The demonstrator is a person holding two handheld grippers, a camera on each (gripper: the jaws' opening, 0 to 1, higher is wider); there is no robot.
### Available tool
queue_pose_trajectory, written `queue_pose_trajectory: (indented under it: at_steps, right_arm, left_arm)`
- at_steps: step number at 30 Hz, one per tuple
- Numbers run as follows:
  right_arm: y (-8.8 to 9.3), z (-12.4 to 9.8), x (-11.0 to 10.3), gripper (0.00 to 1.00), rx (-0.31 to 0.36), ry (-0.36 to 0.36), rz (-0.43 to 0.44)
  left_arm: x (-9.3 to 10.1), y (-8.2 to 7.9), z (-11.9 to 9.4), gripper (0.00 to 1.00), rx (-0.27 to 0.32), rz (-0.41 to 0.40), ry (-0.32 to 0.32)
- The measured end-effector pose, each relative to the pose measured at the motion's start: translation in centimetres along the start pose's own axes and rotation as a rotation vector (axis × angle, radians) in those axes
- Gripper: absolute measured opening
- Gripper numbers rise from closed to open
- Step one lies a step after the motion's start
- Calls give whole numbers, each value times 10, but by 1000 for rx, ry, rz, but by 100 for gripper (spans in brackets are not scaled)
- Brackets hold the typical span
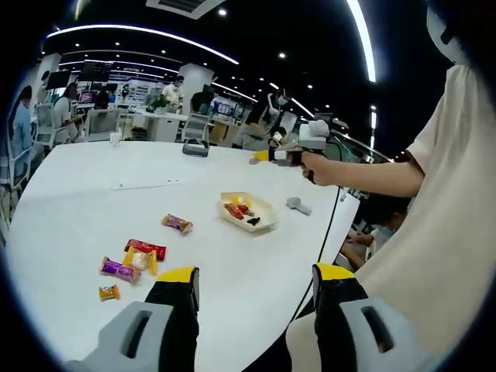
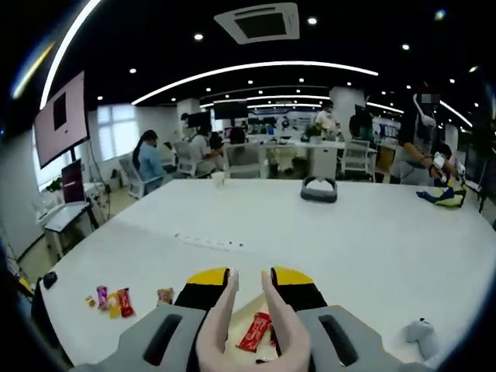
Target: Place the target food into the container with the food tongs after gripping and lifting it, then release it inside without dropping or visibly crushing the food.
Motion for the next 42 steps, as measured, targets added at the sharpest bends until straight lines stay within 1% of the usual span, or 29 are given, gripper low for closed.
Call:
queue_pose_trajectory:
  at_steps: [6,14,20,24,29,33,38,42]
  right_arm:
    - [5,1,-6,21,-13,-25,18]
    - [18,10,-22,23,-43,-67,21]
    - [31,20,-43,23,-83,-114,11]
    - [45,30,-64,23,-122,-165,-16]
    - [60,39,-82,23,-174,-206,-34]
    - [69,47,-98,23,-207,-238,-56]
    - [79,56,-114,23,-237,-271,-77]
    - [86,63,-122,23,-259,-288,-87]
  left_arm:
    - [1,1,-2,59,-1,-2,-4]
    - [2,5,-8,59,0,-13,-24]
    - [1,9,-14,59,3,-28,-49]
    - [1,12,-18,59,-6,-35,-60]
    - [-2,13,-25,59,8,-49,-93]
    - [-3,19,-31,59,12,-66,-116]
    - [-5,22,-37,59,11,-76,-138]
    - [-9,23,-42,59,13,-83,-161]
Point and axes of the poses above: the point that each gripper's makers call its tool centre point, and the gripper's own axes: z roughly forward along the fingers, x roughly to its right, y roughly out of its underside, the point moved 4 cm from there along -z, roughly backward along the fingers, and after that the axes turned 12 degrees about z, right-handed, at the moved point
